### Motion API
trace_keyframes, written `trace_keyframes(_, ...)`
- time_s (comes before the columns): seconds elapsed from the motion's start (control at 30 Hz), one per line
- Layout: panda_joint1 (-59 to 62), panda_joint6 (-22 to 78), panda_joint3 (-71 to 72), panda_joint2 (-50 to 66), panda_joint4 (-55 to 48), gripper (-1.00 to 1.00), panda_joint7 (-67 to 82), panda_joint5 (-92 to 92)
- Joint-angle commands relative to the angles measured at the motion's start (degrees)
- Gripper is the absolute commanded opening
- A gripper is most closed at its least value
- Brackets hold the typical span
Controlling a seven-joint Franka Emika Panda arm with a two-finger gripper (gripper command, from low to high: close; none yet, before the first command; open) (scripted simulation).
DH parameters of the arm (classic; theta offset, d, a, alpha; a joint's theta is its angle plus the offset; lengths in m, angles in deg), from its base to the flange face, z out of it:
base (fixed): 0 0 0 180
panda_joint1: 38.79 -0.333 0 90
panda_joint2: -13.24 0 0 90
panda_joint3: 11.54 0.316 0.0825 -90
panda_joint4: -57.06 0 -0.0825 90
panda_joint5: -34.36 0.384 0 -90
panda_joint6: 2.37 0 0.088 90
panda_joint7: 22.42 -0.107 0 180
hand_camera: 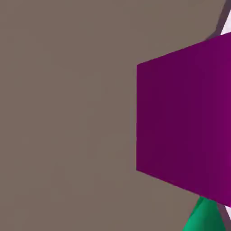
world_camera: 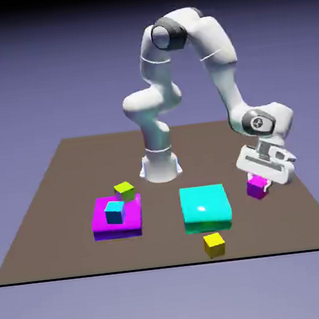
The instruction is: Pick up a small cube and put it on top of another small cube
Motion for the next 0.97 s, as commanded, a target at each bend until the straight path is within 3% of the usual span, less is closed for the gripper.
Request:
trace_keyframes(0.0,1.1,-0.13,-2.09,-1.63,0.92,-1.0,1.4,-0.27)
trace_keyframes(0.57,19.55,-1.62,-37.03,-29.05,16.34,-1.0,26.37,-2.59)
trace_keyframes(0.83,22.2,-14.15,-40.33,-16.03,15.35,-1.0,19.38,-11.06)
trace_keyframes(0.87,22.2,-14.15,-40.33,-16.03,15.35,1.0,19.38,-11.06)
trace_keyframes(0.93,21.78,-12.15,-39.8,-18.1,15.51,1.0,20.49,-9.71)
